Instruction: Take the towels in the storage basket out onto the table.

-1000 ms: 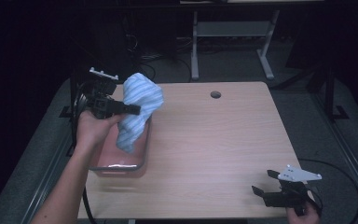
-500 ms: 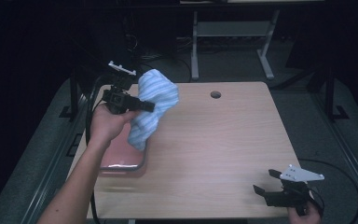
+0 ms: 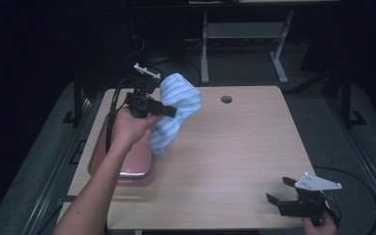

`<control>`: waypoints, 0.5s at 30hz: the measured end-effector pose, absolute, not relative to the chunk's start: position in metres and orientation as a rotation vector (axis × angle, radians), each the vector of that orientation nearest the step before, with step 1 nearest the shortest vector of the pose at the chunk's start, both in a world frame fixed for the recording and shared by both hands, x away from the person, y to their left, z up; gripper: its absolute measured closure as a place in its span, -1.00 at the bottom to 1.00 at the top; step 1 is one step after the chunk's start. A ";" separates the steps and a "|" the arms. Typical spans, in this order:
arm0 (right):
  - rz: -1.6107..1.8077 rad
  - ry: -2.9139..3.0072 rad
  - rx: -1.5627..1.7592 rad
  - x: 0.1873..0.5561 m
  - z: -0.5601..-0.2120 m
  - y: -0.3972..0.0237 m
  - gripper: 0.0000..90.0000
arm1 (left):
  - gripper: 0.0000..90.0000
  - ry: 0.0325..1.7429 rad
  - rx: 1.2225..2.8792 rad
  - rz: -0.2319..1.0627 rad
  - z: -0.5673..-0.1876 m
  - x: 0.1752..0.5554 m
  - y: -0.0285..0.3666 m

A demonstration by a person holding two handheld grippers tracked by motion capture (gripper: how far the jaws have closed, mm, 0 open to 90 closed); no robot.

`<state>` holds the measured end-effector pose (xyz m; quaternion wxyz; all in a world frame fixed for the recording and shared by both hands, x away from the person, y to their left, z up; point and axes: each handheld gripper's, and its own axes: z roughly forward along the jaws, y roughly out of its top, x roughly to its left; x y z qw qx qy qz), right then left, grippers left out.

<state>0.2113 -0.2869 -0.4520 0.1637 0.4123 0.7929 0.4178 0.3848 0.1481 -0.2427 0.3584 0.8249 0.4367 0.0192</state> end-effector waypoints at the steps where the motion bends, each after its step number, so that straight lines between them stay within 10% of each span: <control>1: 1.191 2.260 1.176 0.211 -0.452 -0.287 -0.69 | 0.54 1.124 2.138 0.048 -0.244 0.385 0.146; 15: 1.199 2.256 1.173 0.212 -0.452 -0.288 -0.69 | 0.54 1.119 2.164 0.009 -0.261 0.395 0.120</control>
